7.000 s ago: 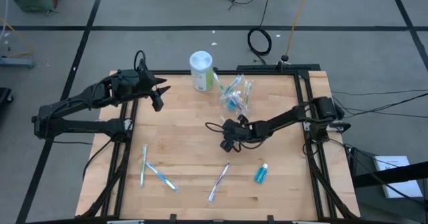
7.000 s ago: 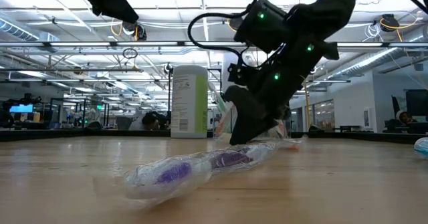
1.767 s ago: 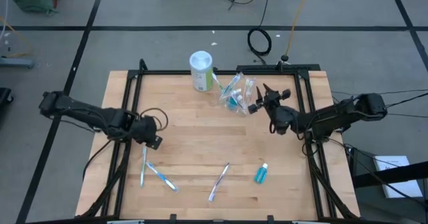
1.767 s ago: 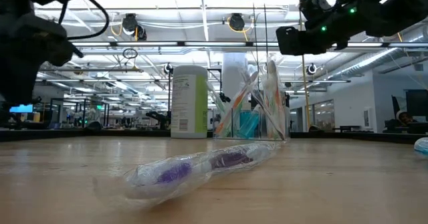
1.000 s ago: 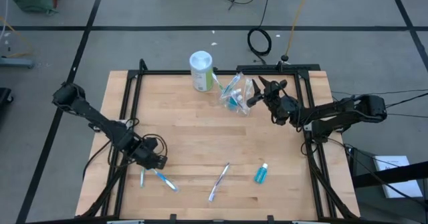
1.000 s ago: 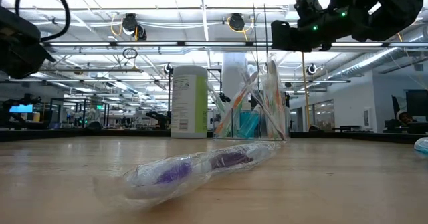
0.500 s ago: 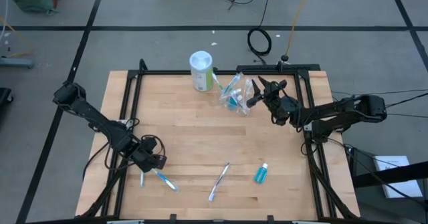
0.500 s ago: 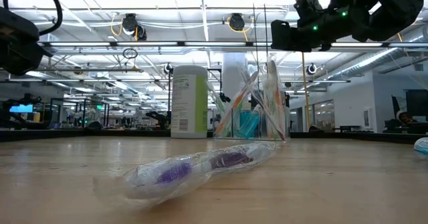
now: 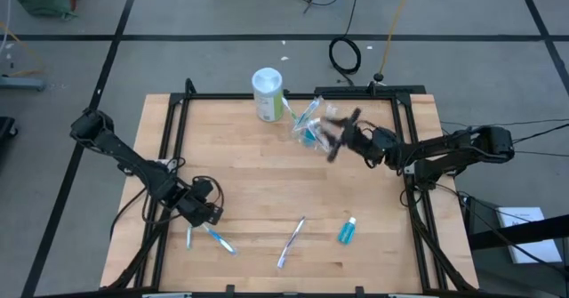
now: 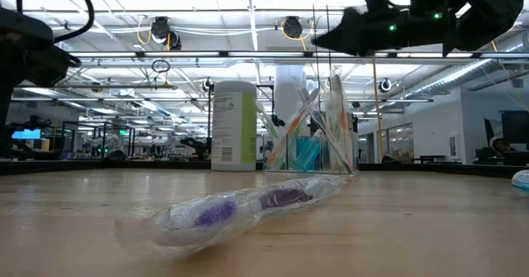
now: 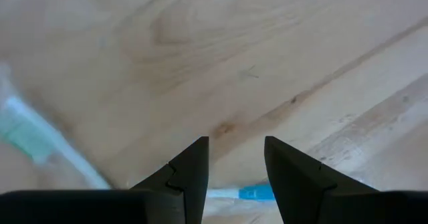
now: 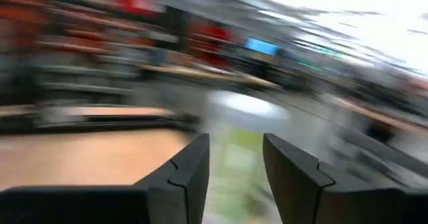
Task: Pick & Place toothbrushing station
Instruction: Put the purple toothbrush into the transparent organizer
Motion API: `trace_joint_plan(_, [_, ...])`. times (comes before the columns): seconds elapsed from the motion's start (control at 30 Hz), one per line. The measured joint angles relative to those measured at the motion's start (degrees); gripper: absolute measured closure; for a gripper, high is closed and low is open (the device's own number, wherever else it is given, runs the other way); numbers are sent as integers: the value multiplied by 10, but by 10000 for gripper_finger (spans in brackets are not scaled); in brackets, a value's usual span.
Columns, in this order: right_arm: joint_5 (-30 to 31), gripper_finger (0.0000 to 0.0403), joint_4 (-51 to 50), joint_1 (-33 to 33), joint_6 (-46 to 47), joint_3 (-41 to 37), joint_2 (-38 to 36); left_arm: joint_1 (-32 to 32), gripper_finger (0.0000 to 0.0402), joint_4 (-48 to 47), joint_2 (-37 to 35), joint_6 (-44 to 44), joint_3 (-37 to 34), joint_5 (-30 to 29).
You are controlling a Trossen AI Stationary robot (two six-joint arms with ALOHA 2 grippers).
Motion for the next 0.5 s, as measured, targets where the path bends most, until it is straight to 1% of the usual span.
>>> trace_joint_plan(0.1, [-217, 273, -6, 1, -9, 2, 0, 14, 254, 1, 0, 40, 0, 0])
trace_joint_plan(0.13, [-279, 273, -18, 5, -4, 9, 0, 20, 254, 0, 0, 51, 0, 0])
trace_joint_plan(0.17, [-326, 273, -42, 10, 1, 18, 0, 25, 254, -1, 0, 62, 0, -1])
trace_joint_plan(0.2, [-352, 273, -74, 19, 2, 31, 0, 31, 254, -1, 0, 75, 0, -1])
trace_joint_plan(0.3, [-365, 273, -222, 54, 18, 83, 4, 53, 254, 0, 0, 118, 0, -1])
trace_joint_plan(0.37, [-364, 273, -296, 87, 53, 121, 31, 71, 254, 0, 0, 142, 0, -1])
trace_joint_plan(0.43, [-367, 273, -327, 129, 76, 138, 72, 90, 254, 2, 0, 167, 0, -2])
trace_joint_plan(0.5, [-388, 273, -318, 170, 79, 142, 118, 111, 254, 4, 0, 202, 0, -2])
